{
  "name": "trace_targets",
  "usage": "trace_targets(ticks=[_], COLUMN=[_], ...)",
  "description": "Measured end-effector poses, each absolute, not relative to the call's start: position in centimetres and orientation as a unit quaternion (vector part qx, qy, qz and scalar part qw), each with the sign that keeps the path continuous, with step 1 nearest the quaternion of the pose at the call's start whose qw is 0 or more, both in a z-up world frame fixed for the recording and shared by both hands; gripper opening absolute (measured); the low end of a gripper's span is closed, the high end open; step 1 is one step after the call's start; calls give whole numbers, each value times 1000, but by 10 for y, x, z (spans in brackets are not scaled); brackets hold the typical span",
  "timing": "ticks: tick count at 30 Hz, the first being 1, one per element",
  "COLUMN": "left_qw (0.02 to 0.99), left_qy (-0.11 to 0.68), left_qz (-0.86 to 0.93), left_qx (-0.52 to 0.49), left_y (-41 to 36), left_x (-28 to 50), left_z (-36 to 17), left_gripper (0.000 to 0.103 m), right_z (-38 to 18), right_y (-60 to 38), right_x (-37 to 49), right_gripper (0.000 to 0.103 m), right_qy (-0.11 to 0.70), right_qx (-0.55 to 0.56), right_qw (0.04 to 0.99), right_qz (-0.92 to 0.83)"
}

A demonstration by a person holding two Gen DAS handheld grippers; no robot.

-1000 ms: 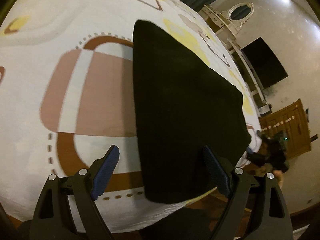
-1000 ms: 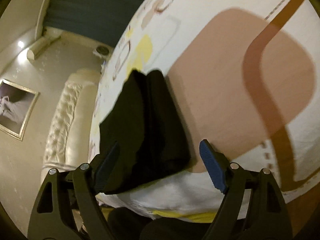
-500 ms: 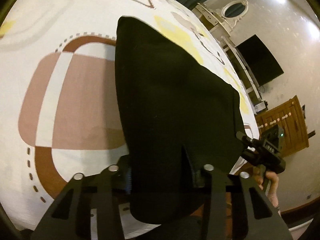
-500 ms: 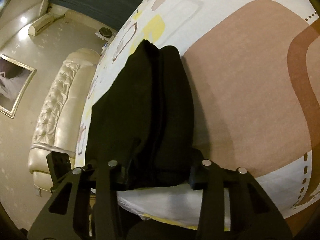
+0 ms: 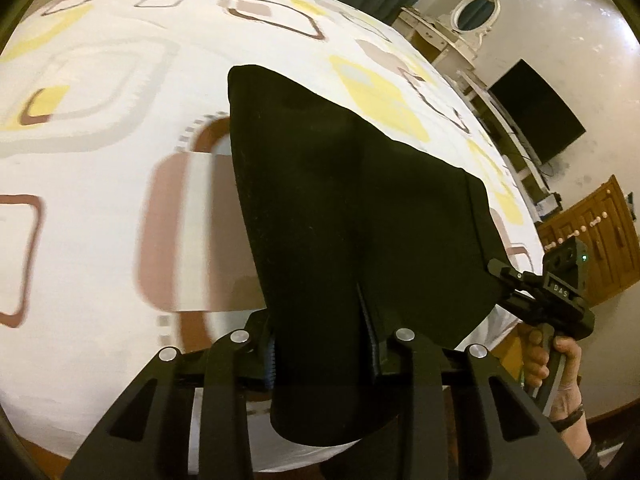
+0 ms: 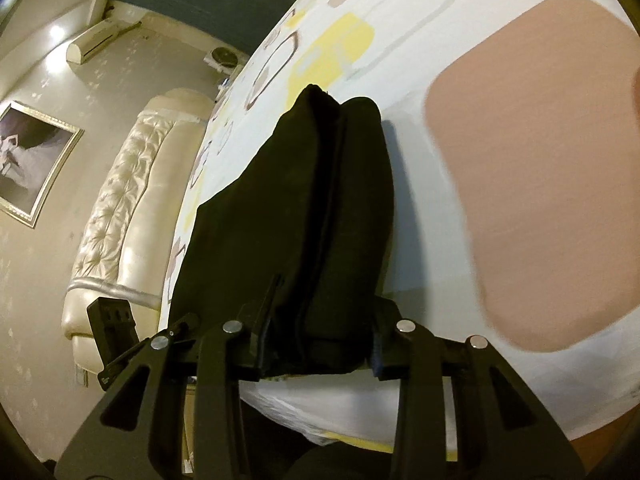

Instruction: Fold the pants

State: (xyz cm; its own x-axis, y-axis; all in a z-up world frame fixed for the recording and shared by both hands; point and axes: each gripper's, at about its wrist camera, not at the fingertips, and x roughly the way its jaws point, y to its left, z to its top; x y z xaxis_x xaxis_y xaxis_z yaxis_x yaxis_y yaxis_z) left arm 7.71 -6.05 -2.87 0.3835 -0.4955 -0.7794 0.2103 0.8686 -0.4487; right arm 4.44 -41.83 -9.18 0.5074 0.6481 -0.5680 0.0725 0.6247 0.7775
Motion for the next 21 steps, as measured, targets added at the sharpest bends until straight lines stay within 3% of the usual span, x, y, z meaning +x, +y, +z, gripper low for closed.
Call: trace_targets(ticks=[11, 21], left_qw=[828, 826], left_qy=[509, 502], left_qz=[-183, -197], left_qx=[-151, -167], left_y=[-6, -1], left_x=[75, 74], left_z=[-30, -42], left_gripper=[33, 35], right_z=[-85, -108], right_y=[-352, -352], right_x=[59, 52], right_gripper=[34, 34], right_qy=[473, 479], right_qx=[374, 393], right_qw=[764, 753], right_qz=[229, 222])
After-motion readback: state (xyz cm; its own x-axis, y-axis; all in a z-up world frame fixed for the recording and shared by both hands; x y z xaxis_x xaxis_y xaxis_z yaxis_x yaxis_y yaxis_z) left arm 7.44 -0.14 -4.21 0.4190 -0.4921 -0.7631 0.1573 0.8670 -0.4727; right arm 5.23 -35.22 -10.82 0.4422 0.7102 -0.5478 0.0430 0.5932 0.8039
